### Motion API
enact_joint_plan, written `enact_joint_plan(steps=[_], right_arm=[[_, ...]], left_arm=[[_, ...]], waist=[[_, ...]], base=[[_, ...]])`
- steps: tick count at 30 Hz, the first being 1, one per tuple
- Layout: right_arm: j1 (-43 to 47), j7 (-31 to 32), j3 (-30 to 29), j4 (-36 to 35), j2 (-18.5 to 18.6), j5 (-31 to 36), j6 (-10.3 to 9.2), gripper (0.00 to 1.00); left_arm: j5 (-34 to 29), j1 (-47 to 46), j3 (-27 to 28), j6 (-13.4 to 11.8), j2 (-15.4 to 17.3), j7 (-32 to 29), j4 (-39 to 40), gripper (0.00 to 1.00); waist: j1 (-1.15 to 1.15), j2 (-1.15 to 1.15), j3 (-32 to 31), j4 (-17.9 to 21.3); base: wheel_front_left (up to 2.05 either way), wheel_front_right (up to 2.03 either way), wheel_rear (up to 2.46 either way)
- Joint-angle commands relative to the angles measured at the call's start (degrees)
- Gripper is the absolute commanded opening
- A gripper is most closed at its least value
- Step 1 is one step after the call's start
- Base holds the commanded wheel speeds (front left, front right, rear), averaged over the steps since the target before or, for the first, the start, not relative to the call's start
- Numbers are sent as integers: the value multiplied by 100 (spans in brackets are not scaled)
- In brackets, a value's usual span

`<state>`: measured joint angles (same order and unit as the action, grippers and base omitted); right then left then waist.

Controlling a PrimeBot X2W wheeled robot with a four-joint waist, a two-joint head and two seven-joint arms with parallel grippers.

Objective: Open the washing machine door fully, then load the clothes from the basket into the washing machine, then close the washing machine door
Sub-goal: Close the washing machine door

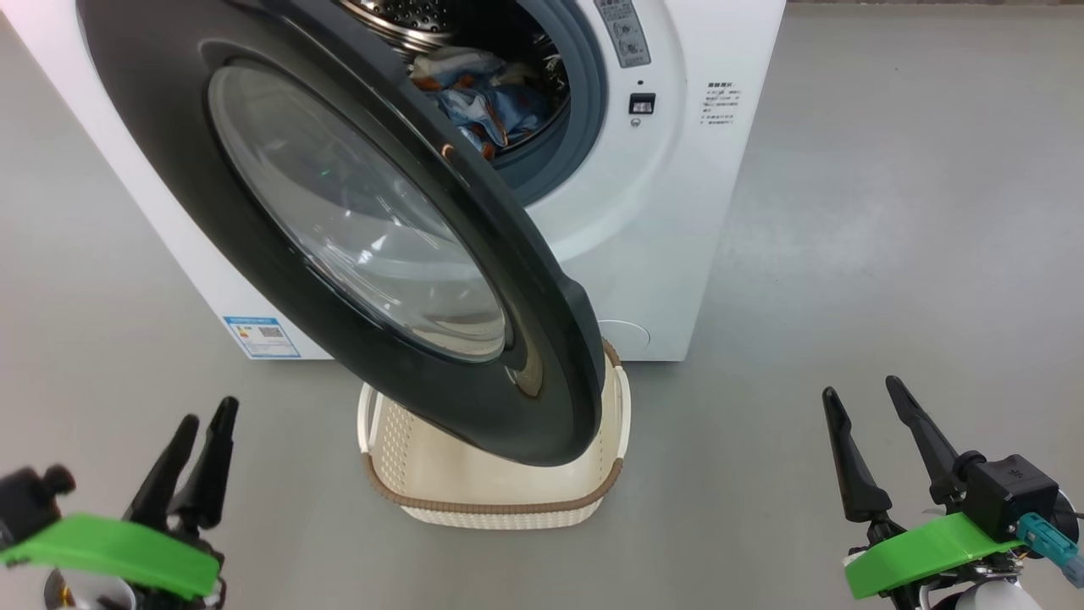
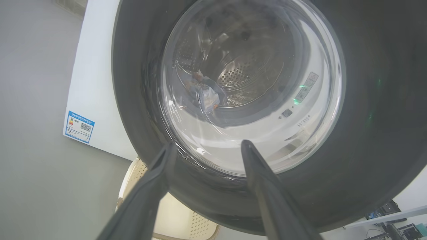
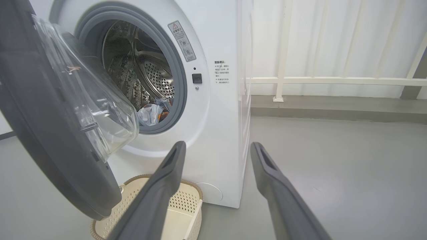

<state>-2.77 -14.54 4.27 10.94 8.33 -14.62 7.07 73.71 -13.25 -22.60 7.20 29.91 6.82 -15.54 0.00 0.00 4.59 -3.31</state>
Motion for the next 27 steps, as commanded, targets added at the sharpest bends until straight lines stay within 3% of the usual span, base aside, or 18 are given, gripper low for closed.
enact_joint_plan(steps=[1,5,9,20,27], right_arm=[[30,-46,103,-127,96,-6,42,100],[46,-46,95,-115,105,-12,42,100],[82,-46,72,-99,117,-24,42,100],[247,-46,-59,-87,104,-32,42,100],[312,-46,-173,-60,77,-30,42,100]], left_arm=[[-72,-81,195,29,277,117,51,100],[-368,-33,-90,29,371,663,-223,100],[-852,-25,-120,29,344,808,-479,100],[-3168,466,1288,29,-472,817,-247,100],[-4260,736,1798,29,-928,817,3,100]], waist=[[0,0,-9,-6],[0,0,-47,-16],[0,0,-95,-14],[0,0,-186,74],[0,0,-157,146]], base=[[0,0,0],[0,0,0],[0,0,0],[0,0,0],[0,0,0]])
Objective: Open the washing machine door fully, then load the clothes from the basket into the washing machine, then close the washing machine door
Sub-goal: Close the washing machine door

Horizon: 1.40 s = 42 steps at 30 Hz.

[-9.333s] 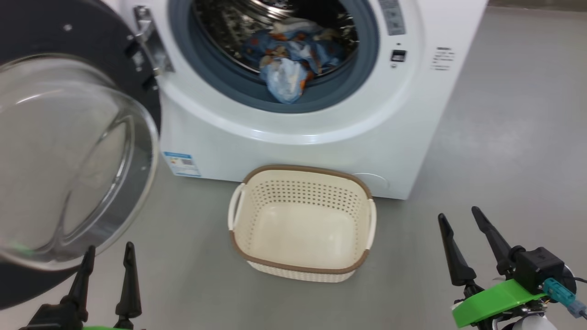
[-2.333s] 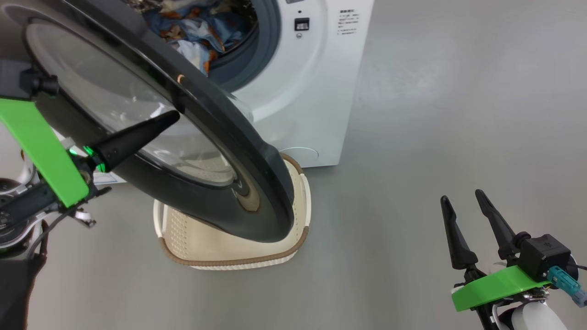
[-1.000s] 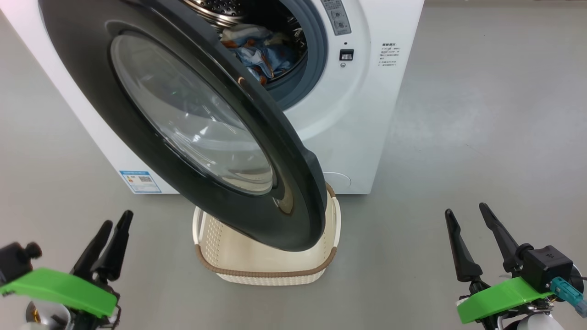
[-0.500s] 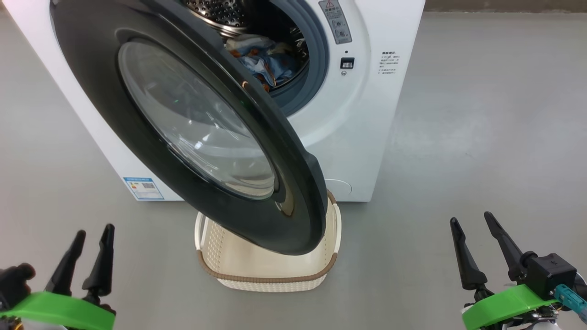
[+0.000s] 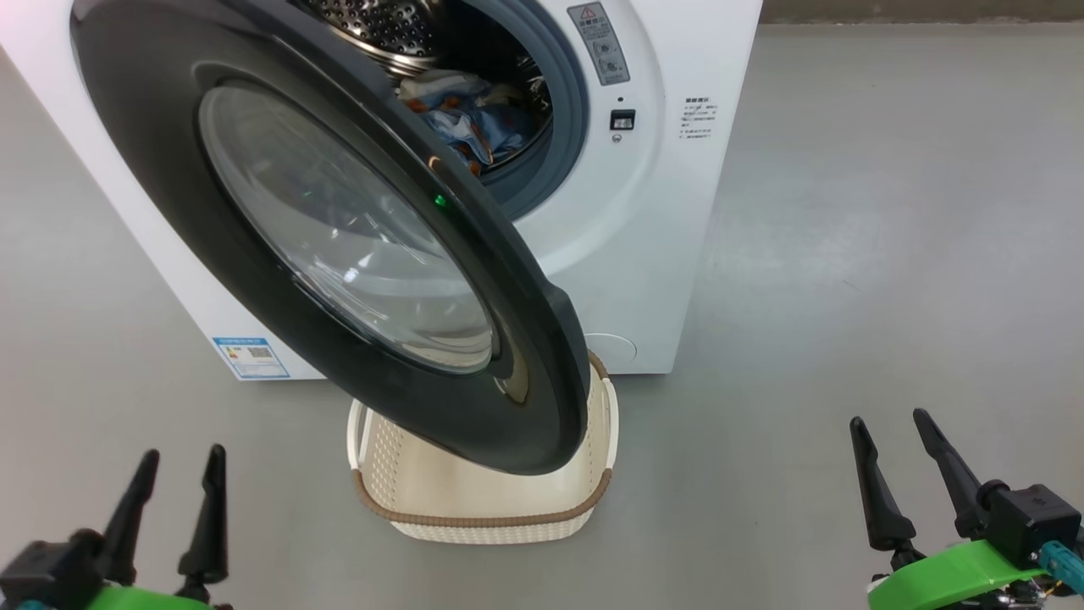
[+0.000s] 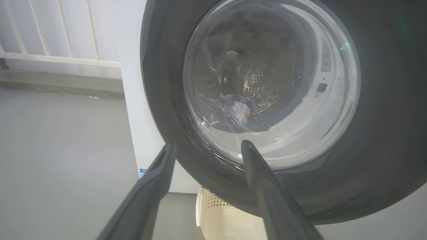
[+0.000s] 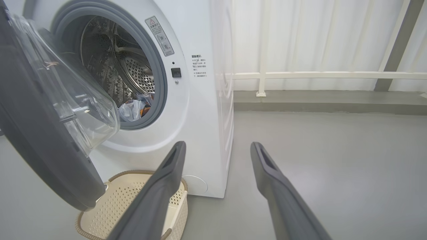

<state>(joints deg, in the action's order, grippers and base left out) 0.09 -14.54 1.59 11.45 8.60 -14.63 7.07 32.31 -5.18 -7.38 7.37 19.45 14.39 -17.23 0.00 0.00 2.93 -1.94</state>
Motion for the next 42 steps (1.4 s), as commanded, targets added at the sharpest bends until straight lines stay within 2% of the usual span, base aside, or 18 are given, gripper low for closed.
enact_joint_plan(steps=[1,4,14,42], right_arm=[[37,-46,79,-105,46,-27,42,100],[77,-46,-2,-68,17,-7,42,100],[207,-46,-178,-49,-70,19,42,100],[89,-46,-236,-49,-118,48,42,100]], left_arm=[[-208,-38,309,12,62,60,191,100],[-464,44,357,12,-65,61,214,100],[-616,149,442,12,-254,61,175,100],[-694,130,422,12,-396,61,210,100]], waist=[[0,0,14,17],[0,0,33,37],[0,0,74,74],[0,0,135,35]], base=[[0,0,0],[0,0,0],[0,0,0],[0,0,0]])
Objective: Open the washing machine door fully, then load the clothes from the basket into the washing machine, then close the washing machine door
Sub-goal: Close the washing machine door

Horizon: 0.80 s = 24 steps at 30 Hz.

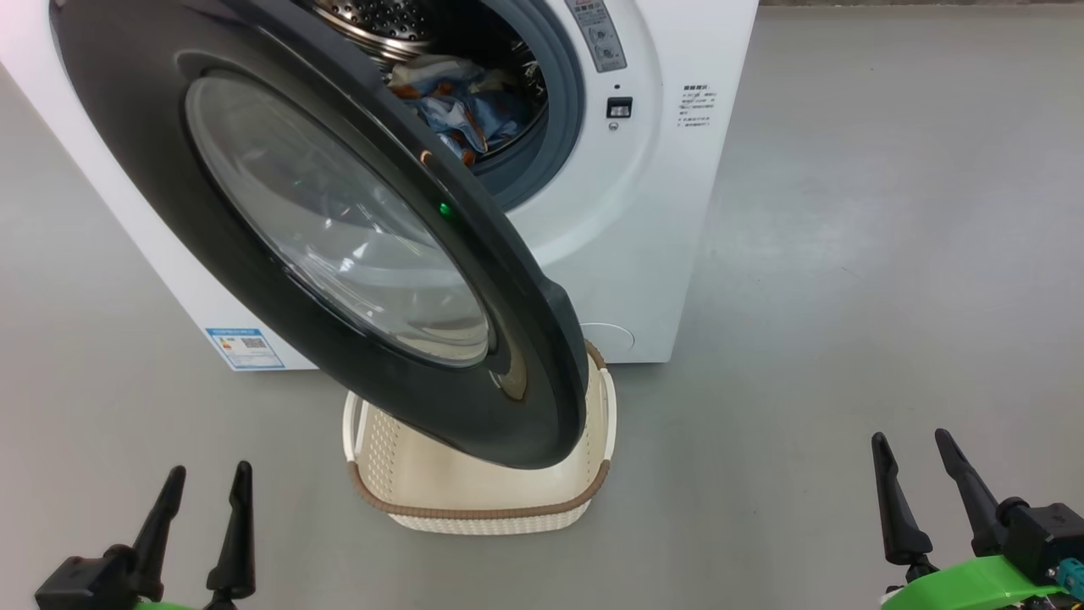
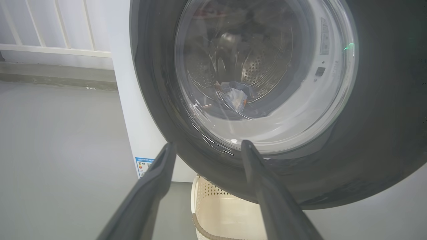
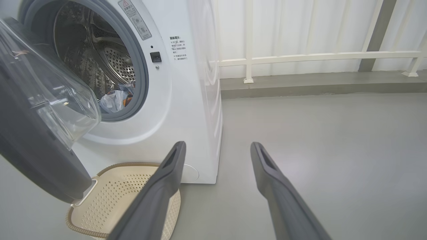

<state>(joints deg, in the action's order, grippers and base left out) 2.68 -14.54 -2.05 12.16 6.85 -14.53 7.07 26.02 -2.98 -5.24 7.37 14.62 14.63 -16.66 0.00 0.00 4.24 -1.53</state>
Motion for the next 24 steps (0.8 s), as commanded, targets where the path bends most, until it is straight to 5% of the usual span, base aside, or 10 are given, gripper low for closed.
enact_joint_plan(steps=[1,2,4,5,14,24], right_arm=[[-194,-46,150,-108,52,38,42,100],[-224,-46,164,-91,48,40,42,64],[-321,-46,181,-51,32,33,42,13],[-386,-46,192,-44,18,23,42,0],[-1294,-46,519,-231,-12,-14,42,0],[-1945,-46,1236,-1343,-107,-117,42,0]], left_arm=[[-67,-83,207,12,71,37,163,100],[-68,-78,206,12,57,37,172,100],[-67,-67,215,12,25,37,182,100],[-67,-63,224,12,8,37,183,100],[-70,-41,258,12,-132,37,184,100],[-75,-11,180,12,-212,37,194,100]], waist=[[0,0,7,-15],[0,0,12,-25],[0,0,19,-50],[0,0,19,-63],[0,0,-40,-232],[0,0,-172,-554]], base=[[0,0,0],[0,0,0],[0,0,0],[0,0,0],[0,0,0],[0,0,0]])
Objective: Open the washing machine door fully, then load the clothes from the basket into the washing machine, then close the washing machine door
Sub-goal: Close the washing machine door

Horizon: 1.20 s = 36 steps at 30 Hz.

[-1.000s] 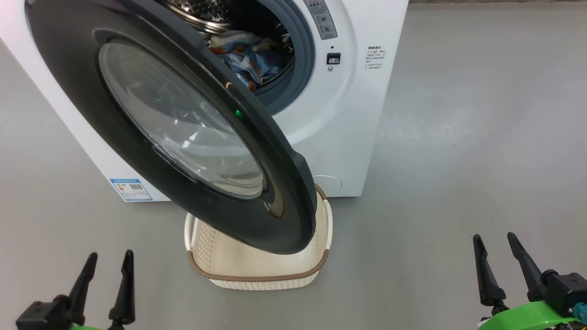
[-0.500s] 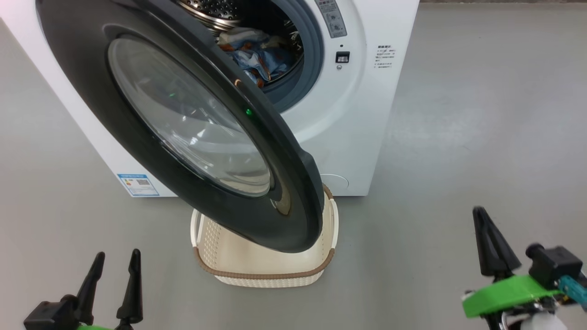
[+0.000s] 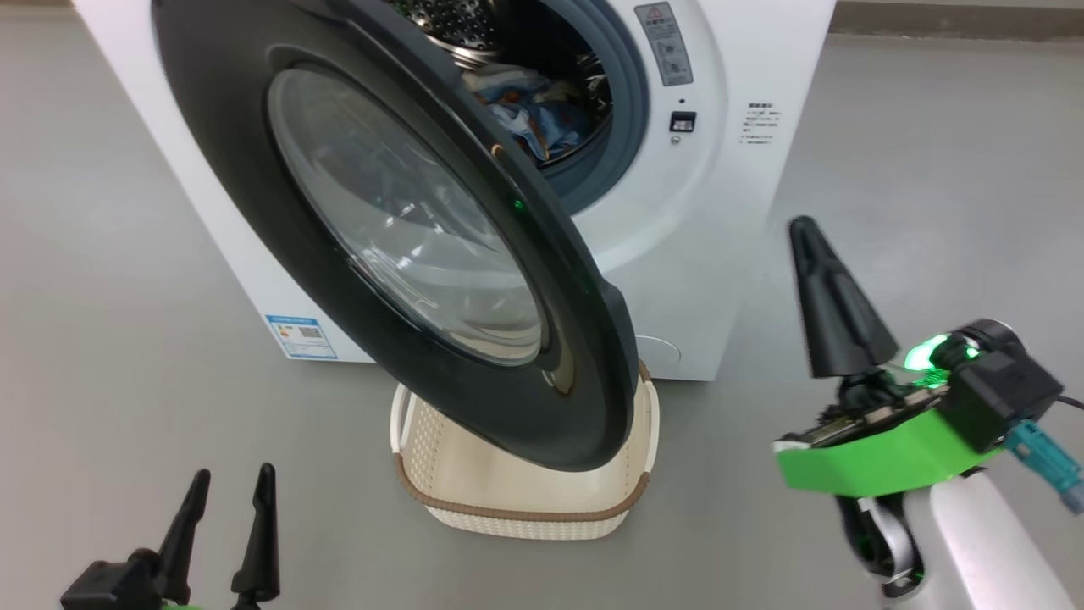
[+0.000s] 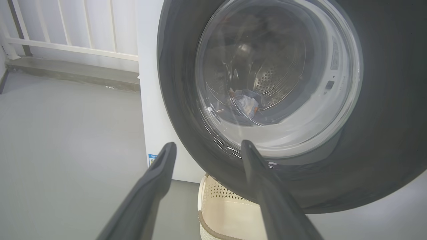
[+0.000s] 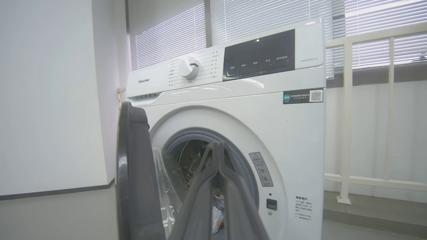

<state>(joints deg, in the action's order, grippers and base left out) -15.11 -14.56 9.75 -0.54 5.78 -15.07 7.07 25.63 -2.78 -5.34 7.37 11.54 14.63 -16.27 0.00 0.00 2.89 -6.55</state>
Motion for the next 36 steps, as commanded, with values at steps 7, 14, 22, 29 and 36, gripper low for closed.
enact_joint_plan(steps=[7,14,22,29,36], right_arm=[[-239,-44,1274,-632,-62,-156,42,0],[12,-44,2017,-161,-59,-285,42,0],[318,-44,2292,803,-12,-427,42,0],[292,-44,2164,1378,-41,-483,42,0],[48,-44,1941,1634,-152,-498,42,0]], left_arm=[[-23,22,171,12,73,37,145,100],[-18,48,164,12,36,37,143,100],[2,66,165,12,10,37,133,100],[20,2,150,12,-16,37,126,100],[28,-91,114,12,-32,37,124,100]], waist=[[0,0,-107,-206],[0,0,-136,-295],[0,0,-122,-328],[0,0,-34,-334],[0,0,80,-365]], base=[[0,0,0],[0,0,0],[0,0,0],[0,0,0],[0,0,0]])
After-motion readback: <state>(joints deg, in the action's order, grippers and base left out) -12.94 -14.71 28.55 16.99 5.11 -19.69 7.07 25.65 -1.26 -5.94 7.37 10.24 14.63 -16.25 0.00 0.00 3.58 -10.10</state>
